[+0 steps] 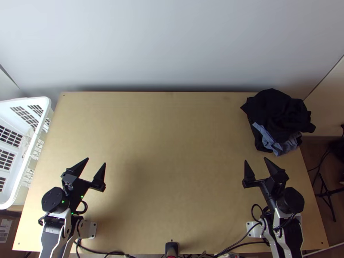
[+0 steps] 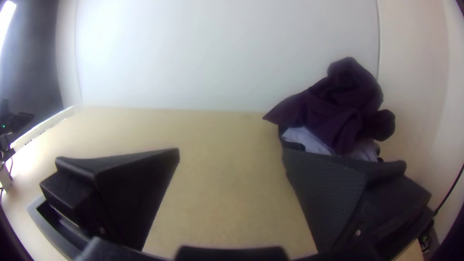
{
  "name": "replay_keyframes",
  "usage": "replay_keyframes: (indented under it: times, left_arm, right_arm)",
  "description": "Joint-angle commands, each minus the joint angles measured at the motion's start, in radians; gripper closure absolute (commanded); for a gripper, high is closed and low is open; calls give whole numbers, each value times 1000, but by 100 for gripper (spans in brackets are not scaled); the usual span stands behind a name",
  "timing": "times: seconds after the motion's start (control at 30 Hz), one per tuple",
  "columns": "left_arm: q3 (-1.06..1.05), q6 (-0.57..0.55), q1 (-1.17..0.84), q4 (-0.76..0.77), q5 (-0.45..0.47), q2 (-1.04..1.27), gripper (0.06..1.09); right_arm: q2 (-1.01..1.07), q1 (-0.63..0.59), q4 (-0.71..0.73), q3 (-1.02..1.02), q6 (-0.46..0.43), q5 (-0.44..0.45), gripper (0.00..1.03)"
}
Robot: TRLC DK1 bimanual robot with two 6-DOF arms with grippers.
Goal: Fold the t-shirt
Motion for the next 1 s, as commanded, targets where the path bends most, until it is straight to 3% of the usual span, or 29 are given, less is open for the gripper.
replay_keyframes:
  times: [0.0,0.67,0.97]
  left_arm:
    - [0,0,0,-1,0,0,10]
    - [2,-2,0,0,0,0,10]
    - [0,-12,-192,2,0,-1,10]
  right_arm:
    - [0,0,0,0,0,1,4]
    - [-1,19,0,0,0,1,4]
    - [-1,29,0,0,0,1,4]
